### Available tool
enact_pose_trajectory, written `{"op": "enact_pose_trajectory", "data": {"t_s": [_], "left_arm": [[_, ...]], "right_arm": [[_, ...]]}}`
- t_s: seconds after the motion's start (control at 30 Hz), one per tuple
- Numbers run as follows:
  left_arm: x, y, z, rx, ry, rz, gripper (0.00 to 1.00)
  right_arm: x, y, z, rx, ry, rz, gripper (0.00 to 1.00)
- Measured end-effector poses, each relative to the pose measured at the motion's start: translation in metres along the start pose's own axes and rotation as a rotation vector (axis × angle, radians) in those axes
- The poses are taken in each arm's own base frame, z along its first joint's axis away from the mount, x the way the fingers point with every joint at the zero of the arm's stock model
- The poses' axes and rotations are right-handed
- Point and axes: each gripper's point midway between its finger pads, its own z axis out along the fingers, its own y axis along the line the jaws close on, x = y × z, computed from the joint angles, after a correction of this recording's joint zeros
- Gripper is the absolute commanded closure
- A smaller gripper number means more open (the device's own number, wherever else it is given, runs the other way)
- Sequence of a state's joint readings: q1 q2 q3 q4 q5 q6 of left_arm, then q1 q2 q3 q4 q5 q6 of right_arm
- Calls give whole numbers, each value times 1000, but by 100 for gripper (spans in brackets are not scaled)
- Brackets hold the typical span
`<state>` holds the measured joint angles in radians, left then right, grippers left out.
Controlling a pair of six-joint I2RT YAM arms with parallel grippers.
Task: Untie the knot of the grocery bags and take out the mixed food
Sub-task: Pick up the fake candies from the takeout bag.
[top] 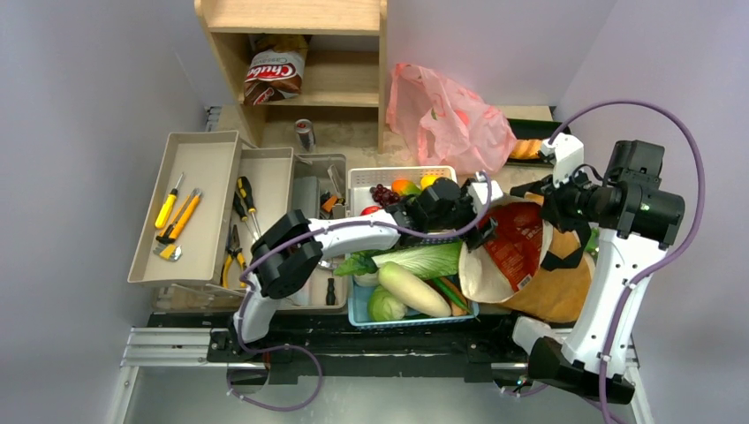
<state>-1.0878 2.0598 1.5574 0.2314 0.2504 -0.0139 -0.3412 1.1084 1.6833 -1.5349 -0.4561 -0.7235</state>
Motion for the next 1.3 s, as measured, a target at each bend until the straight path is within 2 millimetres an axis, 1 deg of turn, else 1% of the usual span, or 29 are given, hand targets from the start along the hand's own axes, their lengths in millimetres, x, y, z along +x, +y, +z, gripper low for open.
{"op": "enact_pose_trajectory", "data": {"t_s": [0.03, 0.07, 0.17, 0.3, 0.37, 0.43, 0.47, 0.53, 0.57, 0.6, 0.67, 0.73, 0.8, 0.83, 0.9, 0.97, 1.03, 1.07, 1.17, 1.2, 1.3], "left_arm": [[0, 11, -2, -41, -1, -39, 24], [0, 18, -3, -65, 1, -71, 24], [-6, 35, 1, -139, 6, -184, 24], [-17, 41, 17, -213, 7, -282, 24], [-16, 38, 22, -228, 21, -309, 28], [-10, 30, 29, -221, 49, -324, 40], [-6, 25, 33, -213, 68, -328, 49], [2, 15, 43, -189, 106, -338, 74], [7, 11, 47, -176, 125, -347, 89], [13, 7, 49, -164, 142, -350, 100], [22, 1, 49, -138, 170, -361, 100], [22, -1, 46, -110, 150, -365, 100], [20, -3, 36, -75, 127, -366, 100], [15, -2, 30, -58, 115, -365, 100], [-6, -2, 20, -20, 71, -360, 100], [-42, 0, 7, 24, -2, -350, 100], [-81, -3, -10, 69, -79, -337, 100], [-96, -3, -18, 85, -107, -335, 100], [-149, 4, -50, 121, -215, -310, 100], [-163, 8, -60, 128, -245, -304, 100], [-192, 18, -87, 137, -306, -282, 100]], "right_arm": [[1, 0, -1, 7, 0, -5, 100], [1, -1, -1, 9, 3, -5, 100], [2, -4, 2, 6, 16, 1, 100], [1, -7, 6, 4, 24, 12, 100], [1, -7, 7, 2, 26, 24, 100], [1, -7, 7, 0, 28, 35, 100], [1, -8, 8, 0, 29, 43, 100], [0, -9, 9, -3, 31, 58, 100], [-1, -10, 10, -4, 32, 67, 100], [-3, -11, 11, -5, 33, 79, 100], [-5, -13, 13, -7, 36, 96, 100], [-5, -14, 15, -11, 39, 114, 100], [-5, -14, 15, -5, 36, 119, 100], [-5, -15, 16, 0, 32, 119, 100], [-3, -16, 19, 5, 28, 123, 100], [-3, -17, 22, 9, 24, 126, 100], [-3, -20, 25, 16, 19, 125, 100], [-4, -23, 27, 24, 13, 124, 100], [-2, -31, 29, 49, 3, 136, 100], [-2, -35, 28, 59, 0, 145, 100], [1, -46, 25, 92, -13, 173, 100]]}}
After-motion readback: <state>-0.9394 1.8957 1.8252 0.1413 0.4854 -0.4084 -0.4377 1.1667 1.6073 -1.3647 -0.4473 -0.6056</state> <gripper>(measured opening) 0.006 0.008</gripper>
